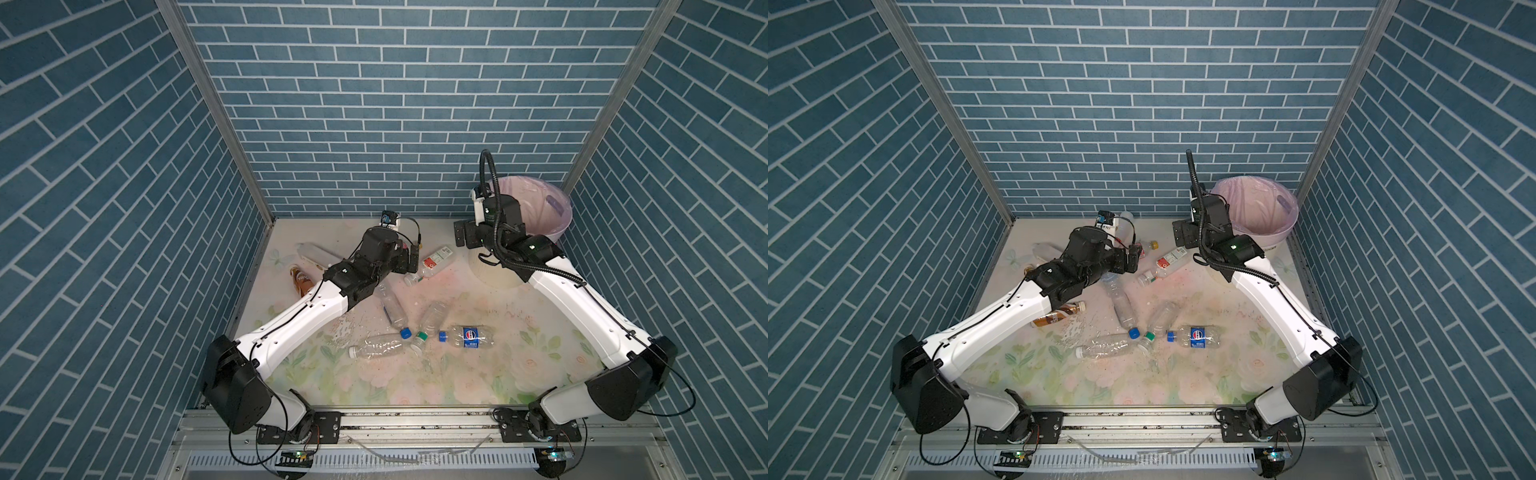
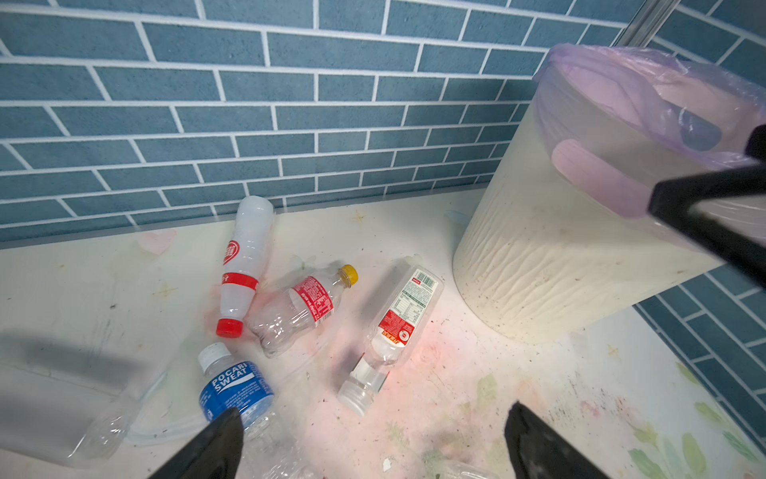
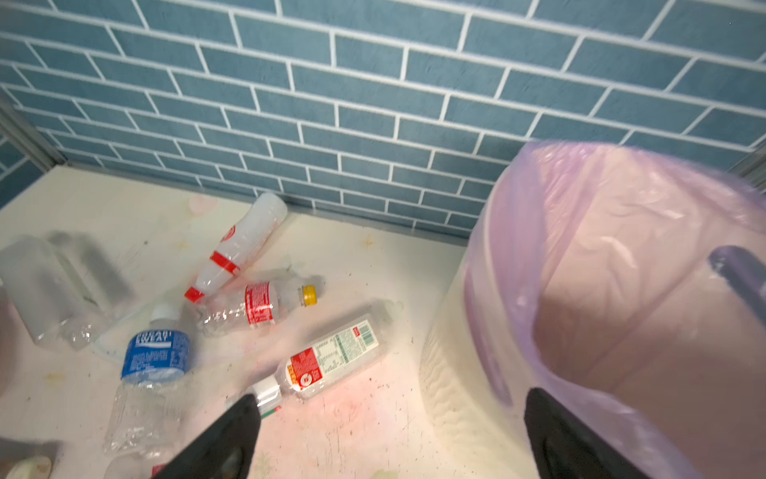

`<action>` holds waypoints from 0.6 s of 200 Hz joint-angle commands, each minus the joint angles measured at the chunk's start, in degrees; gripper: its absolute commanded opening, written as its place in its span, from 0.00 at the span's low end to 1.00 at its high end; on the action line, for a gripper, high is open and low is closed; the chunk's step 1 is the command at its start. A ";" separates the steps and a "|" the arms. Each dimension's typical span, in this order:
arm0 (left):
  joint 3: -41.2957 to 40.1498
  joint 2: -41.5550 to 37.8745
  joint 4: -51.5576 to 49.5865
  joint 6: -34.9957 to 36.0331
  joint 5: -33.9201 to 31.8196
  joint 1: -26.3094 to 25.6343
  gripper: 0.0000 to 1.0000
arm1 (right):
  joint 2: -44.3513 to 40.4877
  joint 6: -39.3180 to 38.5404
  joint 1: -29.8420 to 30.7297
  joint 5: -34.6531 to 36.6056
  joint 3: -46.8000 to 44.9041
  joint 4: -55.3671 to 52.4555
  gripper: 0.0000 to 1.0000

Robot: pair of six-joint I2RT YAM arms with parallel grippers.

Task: Throw the plastic bottles in the bin
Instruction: Throw the plastic bottle into the trash bin, then rotate the trash bin at the top-right of the table.

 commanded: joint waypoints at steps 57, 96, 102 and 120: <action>1.22 3.55 -3.85 -1.90 8.86 0.42 0.99 | -0.90 2.10 -3.22 -0.24 -12.21 -0.77 0.99; 2.11 5.35 -4.03 -2.23 9.91 0.44 0.99 | -1.77 2.47 -8.64 -2.31 -20.18 2.60 0.99; 2.12 5.65 -4.09 -2.35 9.91 0.48 0.99 | -1.58 2.46 -9.86 -2.88 -20.97 3.40 0.99; 2.65 6.86 -4.97 -2.85 10.00 0.45 0.99 | -0.68 1.96 -12.70 -3.63 -22.52 5.63 0.99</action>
